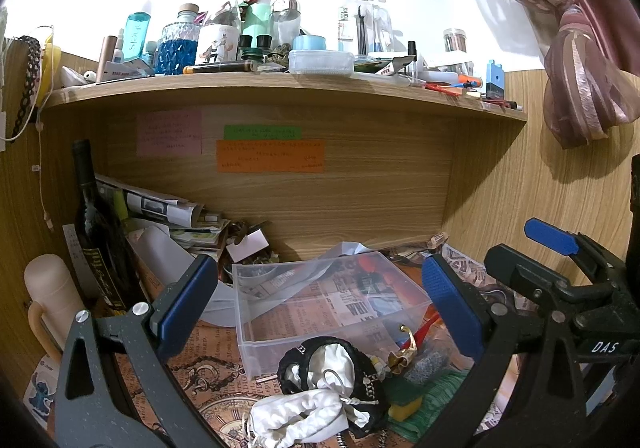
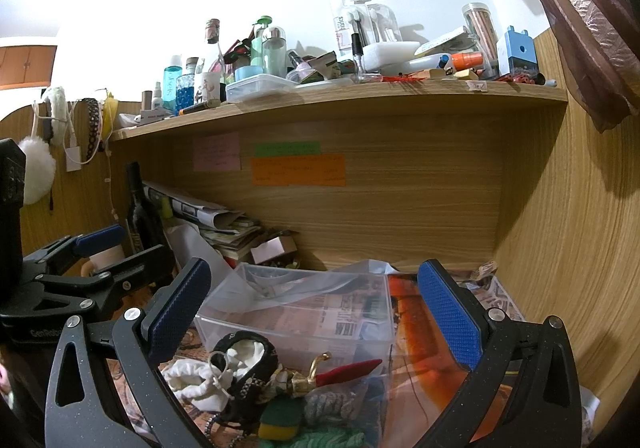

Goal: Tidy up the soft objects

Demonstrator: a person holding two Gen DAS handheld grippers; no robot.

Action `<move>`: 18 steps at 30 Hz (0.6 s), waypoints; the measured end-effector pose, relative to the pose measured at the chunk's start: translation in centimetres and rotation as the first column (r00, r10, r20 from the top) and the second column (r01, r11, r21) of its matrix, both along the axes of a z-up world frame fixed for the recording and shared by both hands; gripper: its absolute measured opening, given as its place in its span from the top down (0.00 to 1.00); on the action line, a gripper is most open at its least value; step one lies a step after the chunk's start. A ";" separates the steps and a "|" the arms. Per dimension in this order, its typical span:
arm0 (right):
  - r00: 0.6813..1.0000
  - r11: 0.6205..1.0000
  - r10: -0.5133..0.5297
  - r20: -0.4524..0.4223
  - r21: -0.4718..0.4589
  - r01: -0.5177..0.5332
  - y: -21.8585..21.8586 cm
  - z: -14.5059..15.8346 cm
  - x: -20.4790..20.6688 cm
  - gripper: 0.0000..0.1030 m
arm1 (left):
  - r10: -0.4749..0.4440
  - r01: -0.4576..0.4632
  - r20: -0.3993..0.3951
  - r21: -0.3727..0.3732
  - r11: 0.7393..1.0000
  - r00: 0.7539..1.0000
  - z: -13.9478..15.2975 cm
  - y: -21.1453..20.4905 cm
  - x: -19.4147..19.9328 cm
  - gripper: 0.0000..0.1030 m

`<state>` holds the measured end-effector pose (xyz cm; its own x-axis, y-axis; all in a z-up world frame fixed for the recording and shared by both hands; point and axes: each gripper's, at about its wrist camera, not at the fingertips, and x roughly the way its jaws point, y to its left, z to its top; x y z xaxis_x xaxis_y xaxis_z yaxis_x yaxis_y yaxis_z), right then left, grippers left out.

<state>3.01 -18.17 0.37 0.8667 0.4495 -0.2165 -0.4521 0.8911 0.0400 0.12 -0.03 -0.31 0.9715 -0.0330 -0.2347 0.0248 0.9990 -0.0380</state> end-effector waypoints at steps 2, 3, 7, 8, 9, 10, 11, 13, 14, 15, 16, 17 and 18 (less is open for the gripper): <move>1.000 1.000 0.001 -0.001 0.000 -0.001 0.0 0.0 0.0 0.00 | 0.000 0.000 0.000 0.001 1.000 1.000 0.0 0.0 0.0 0.00; 1.000 1.000 0.001 0.000 0.000 -0.001 0.0 0.0 0.0 0.00 | 0.000 0.000 0.000 0.001 1.000 1.000 0.0 0.0 0.0 0.00; 1.000 1.000 0.003 0.000 0.000 -0.003 0.1 0.0 0.0 0.00 | 0.000 0.000 0.000 0.002 1.000 1.000 0.0 0.0 0.0 0.00; 1.000 1.000 0.003 0.001 0.000 -0.003 0.2 0.0 -0.1 0.00 | 0.000 0.000 0.000 0.002 1.000 1.000 0.0 0.0 0.0 0.00; 1.000 1.000 0.003 0.001 0.000 -0.003 0.3 0.0 -0.1 0.00 | 0.001 -0.001 0.000 0.002 1.000 1.000 0.0 0.0 0.0 0.00; 1.000 1.000 0.005 0.001 0.000 -0.005 0.5 0.1 -0.2 0.00 | 0.000 0.000 0.000 0.000 1.000 1.000 0.0 0.0 0.0 0.00; 1.000 1.000 0.005 0.001 0.001 -0.005 0.4 0.1 -0.2 0.00 | 0.000 0.000 0.000 0.000 1.000 1.000 0.0 0.0 0.0 0.00; 1.000 1.000 0.008 0.001 0.002 -0.008 0.6 0.2 -0.4 0.00 | 0.000 0.000 -0.001 0.000 1.000 1.000 0.0 0.0 0.0 0.00; 1.000 1.000 0.010 0.001 0.003 -0.010 0.5 0.1 -0.3 0.00 | 0.000 0.000 -0.002 0.000 1.000 1.000 0.0 0.0 0.1 0.00; 1.000 1.000 0.011 0.000 0.003 -0.011 0.5 0.0 -0.3 0.00 | 0.000 0.000 -0.003 0.000 1.000 1.000 0.0 0.0 0.1 0.00; 1.000 1.000 0.012 -0.001 0.001 -0.012 0.7 0.0 -0.3 0.00 | -0.001 0.001 -0.005 -0.001 1.000 1.000 -0.1 -0.1 0.1 0.00; 1.000 1.000 0.014 -0.003 0.003 -0.014 0.5 -0.1 -0.2 0.00 | -0.002 0.002 -0.007 0.000 1.000 1.000 -0.1 -0.2 0.1 0.00; 1.000 1.000 0.014 -0.004 0.002 -0.014 0.6 -0.1 -0.2 0.00 | -0.002 0.002 -0.009 -0.001 1.000 1.000 -0.3 -0.2 0.1 0.00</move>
